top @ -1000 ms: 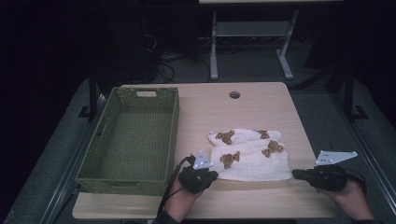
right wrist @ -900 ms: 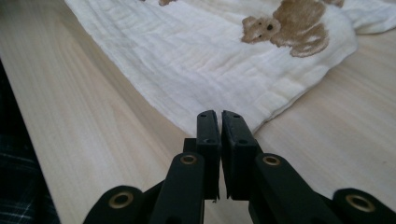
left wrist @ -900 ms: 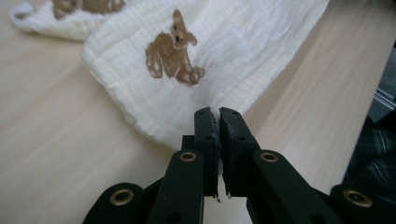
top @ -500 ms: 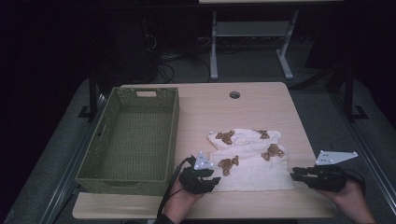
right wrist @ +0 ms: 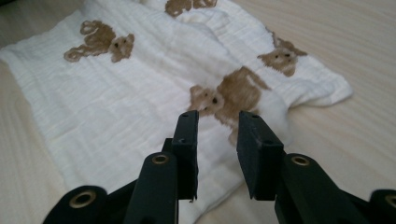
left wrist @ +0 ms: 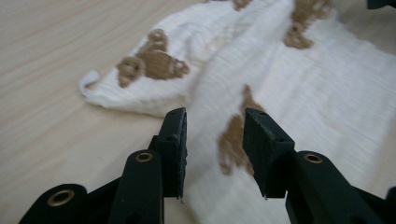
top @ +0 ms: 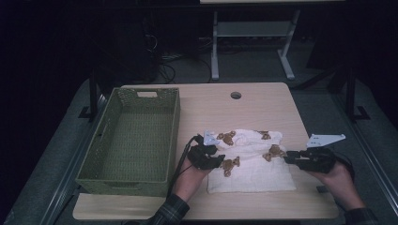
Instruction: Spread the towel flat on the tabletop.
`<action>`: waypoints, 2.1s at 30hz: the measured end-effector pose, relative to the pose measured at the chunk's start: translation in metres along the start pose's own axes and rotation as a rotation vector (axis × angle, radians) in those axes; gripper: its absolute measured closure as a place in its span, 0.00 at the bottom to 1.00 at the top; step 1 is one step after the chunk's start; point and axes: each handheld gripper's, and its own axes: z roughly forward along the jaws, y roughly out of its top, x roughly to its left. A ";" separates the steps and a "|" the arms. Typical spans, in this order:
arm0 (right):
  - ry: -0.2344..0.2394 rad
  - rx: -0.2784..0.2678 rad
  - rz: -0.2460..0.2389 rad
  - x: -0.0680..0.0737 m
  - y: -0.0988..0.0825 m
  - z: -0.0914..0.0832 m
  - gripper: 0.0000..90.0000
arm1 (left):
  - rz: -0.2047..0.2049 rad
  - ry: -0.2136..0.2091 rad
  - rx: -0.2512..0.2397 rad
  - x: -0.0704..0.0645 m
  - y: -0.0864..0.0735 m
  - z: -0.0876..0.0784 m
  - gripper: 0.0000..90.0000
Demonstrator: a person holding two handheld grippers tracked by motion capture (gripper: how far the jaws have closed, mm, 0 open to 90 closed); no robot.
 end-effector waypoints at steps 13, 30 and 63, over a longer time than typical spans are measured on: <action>-0.040 -0.019 0.005 -0.043 0.035 0.022 0.77 | -0.085 0.143 0.036 0.050 0.021 0.039 0.67; -0.078 0.080 0.088 -0.107 0.036 0.067 0.78 | -0.132 0.169 0.087 0.072 0.014 0.074 0.73; -0.132 -0.005 0.076 -0.142 0.085 0.074 0.96 | -0.176 0.247 -0.001 0.123 0.054 0.087 0.95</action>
